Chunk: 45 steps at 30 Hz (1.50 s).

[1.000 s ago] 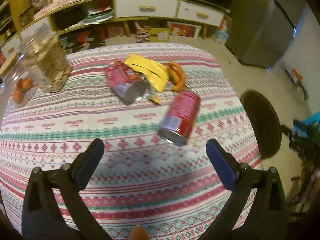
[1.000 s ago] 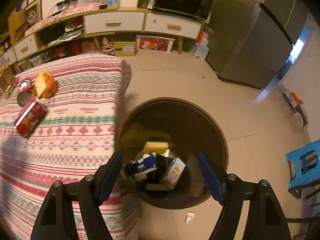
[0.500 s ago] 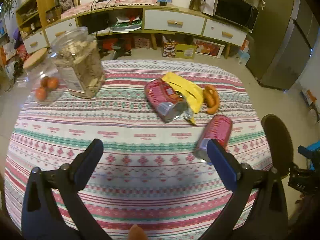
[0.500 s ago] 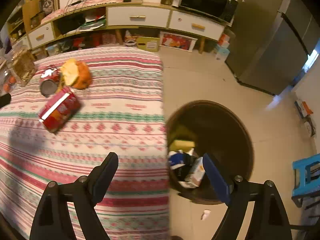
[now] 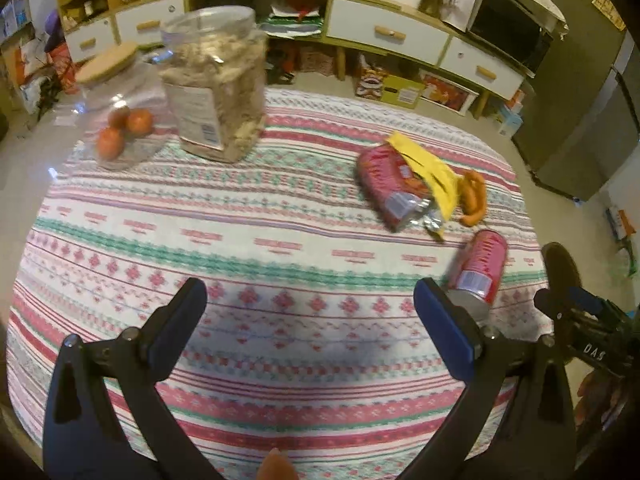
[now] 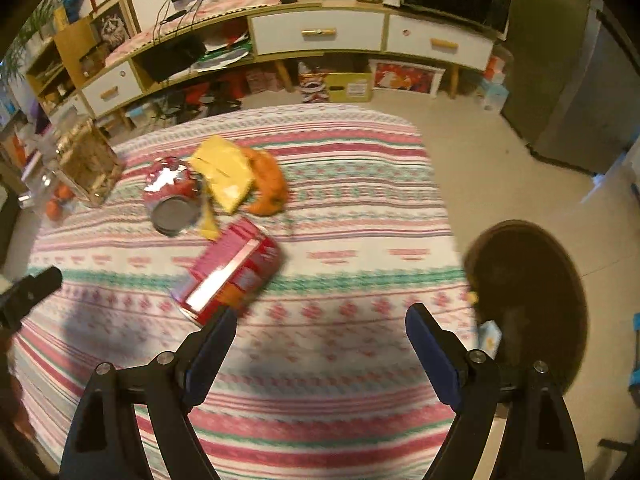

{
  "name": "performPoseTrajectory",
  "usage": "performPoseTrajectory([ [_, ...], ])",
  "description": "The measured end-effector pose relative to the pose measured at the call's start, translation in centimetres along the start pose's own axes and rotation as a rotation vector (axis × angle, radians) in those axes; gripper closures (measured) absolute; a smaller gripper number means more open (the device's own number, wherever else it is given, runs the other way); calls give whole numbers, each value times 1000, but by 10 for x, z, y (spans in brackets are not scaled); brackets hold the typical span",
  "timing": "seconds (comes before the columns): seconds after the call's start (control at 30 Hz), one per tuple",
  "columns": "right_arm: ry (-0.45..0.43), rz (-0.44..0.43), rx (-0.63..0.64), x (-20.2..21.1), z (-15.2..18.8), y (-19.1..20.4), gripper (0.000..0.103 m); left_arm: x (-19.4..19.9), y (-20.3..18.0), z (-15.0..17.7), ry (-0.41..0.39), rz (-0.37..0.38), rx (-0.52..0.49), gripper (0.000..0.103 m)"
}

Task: Collect trash
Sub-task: 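Move both grippers back over the table toward the red cans, then grasp the upright red can with the right gripper while the left gripper grasps the crushed red can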

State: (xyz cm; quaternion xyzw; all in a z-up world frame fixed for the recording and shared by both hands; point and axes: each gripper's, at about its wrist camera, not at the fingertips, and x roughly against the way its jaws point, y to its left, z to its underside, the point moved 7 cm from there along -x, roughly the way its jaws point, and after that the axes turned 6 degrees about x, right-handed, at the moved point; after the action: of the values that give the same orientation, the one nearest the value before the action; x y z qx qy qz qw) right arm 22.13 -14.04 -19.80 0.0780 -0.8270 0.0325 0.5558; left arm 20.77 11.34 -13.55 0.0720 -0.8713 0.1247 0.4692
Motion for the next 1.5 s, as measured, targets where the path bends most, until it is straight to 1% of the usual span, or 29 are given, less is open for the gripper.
performPoseTrajectory([
  [0.03, 4, -15, -7, -4, -2, 5, 15, 0, 3, -1, -7, -17, -12, 0],
  [0.13, 14, -44, -23, -17, -8, 19, 15, -2, 7, -3, -8, -30, -23, 0],
  [0.33, 27, -100, -82, -36, -18, 36, 15, -7, 17, -12, -20, -45, 12, 0],
  [0.5, 43, -110, -97, -50, -20, 45, 16, -10, 20, -17, -32, -53, 45, 0],
  [0.63, 60, -120, -120, -58, -18, 47, 17, -12, 19, -20, -50, -69, 52, 0],
  [0.67, 63, -121, -124, -59, -17, 47, 20, -13, 18, -21, -52, -71, 54, 0],
  [0.7, 67, -120, -128, -60, -17, 46, 28, -14, 17, -22, -53, -71, 58, 0],
  [0.77, 68, -134, -137, -61, -16, 45, 37, -17, 15, -24, -54, -68, 68, 0],
  [0.87, 65, -144, -132, -58, -16, 45, 44, -22, 11, -29, -55, -71, 87, 0],
  [0.9, 60, -146, -126, -54, -16, 45, 45, -24, 8, -31, -52, -63, 97, 0],
  [1.0, 44, -144, -104, -45, -16, 44, 47, -32, -4, -34, -27, -17, 125, 0],
  [1.07, 29, -132, -88, -38, -18, 41, 48, -41, -15, -35, 6, 34, 143, 0],
  [1.1, 21, -127, -82, -34, -19, 38, 48, -48, -22, -36, 36, 67, 152, 1],
  [1.2, 5, -123, -85, -26, -20, 26, 51, -64, -41, -38, 85, 115, 163, 6],
  [1.33, -6, -116, -102, -19, -22, 8, 51, -86, -66, -42, 118, 106, 128, 20],
  [1.37, -5, -117, -109, -19, -22, 2, 51, -89, -69, -43, 124, 105, 123, 22],
  [1.43, -3, -116, -119, -19, -23, -5, 51, -97, -78, -44, 133, 99, 111, 23],
  [1.5, 8, -115, -124, -21, -21, -10, 51, -103, -86, -47, 130, 73, 86, 23],
])
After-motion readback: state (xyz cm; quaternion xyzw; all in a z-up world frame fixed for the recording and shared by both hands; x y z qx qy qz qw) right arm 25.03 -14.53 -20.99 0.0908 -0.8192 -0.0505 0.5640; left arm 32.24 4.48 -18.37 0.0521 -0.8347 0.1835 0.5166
